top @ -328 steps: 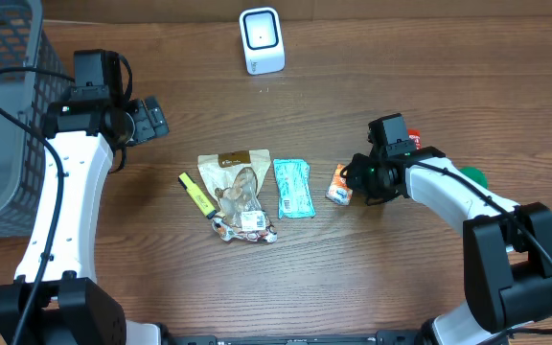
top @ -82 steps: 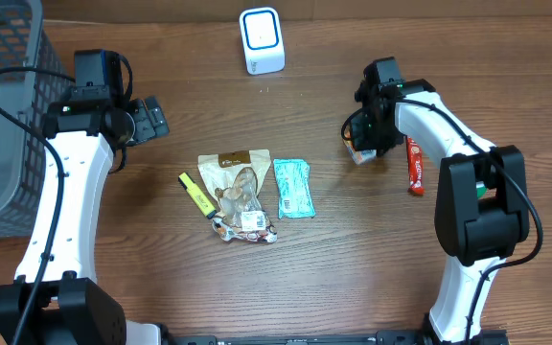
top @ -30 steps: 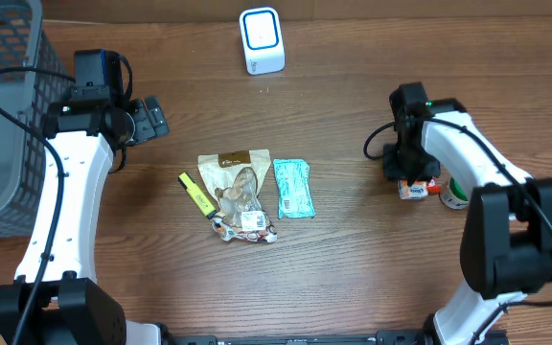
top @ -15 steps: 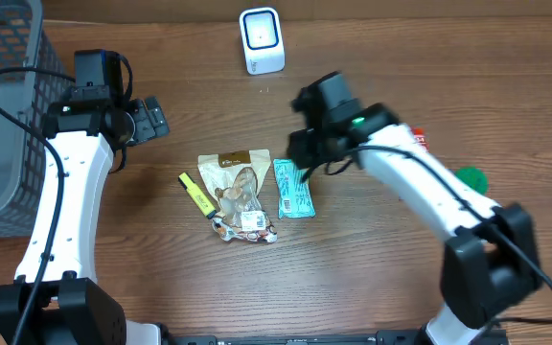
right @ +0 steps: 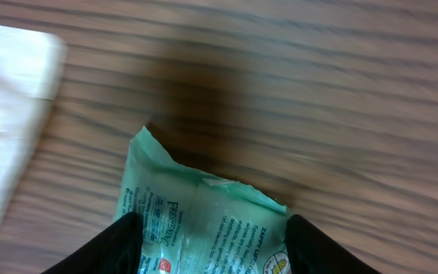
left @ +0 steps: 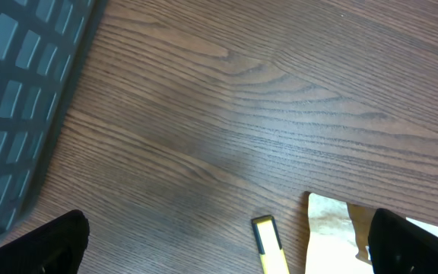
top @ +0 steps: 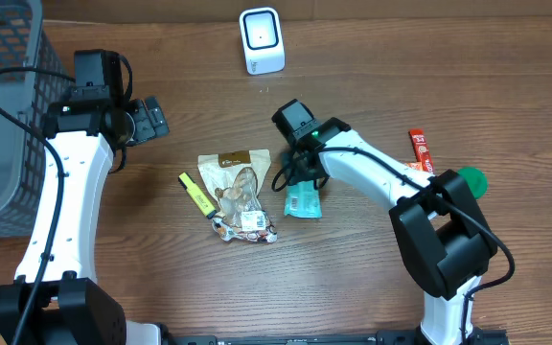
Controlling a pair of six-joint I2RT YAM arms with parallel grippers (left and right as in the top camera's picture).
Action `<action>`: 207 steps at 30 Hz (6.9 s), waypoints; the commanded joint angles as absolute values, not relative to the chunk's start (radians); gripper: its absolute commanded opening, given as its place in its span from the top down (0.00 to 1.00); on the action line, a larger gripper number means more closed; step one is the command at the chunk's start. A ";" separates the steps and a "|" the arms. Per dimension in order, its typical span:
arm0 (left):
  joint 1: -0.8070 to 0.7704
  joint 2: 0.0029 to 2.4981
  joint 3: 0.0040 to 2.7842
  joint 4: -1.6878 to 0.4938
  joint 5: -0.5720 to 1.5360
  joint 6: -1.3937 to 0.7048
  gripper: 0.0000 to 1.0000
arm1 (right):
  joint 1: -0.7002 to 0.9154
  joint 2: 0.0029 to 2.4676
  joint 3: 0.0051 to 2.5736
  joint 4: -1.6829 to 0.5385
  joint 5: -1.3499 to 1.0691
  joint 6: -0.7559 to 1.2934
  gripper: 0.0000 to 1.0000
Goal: Scan the item barcode
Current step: 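Move the right gripper left to the teal packet and grasp it, then pull the teal packet right with the right gripper, then bring the left gripper to the teal packet and grip it beside the right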
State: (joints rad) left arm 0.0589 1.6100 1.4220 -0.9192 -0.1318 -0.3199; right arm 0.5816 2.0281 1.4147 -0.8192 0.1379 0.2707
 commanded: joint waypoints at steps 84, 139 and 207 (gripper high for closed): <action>-0.159 1.659 1.433 -0.971 0.461 -0.337 0.96 | 0.156 1.815 1.238 -0.929 -0.234 0.147 0.12; -0.593 2.066 1.634 -0.812 0.054 -0.494 0.82 | 0.116 1.815 1.038 -0.696 -0.503 0.036 0.31; -0.633 2.253 1.553 -0.793 0.251 -0.528 0.96 | 0.047 1.853 1.034 -0.632 -0.566 0.101 0.46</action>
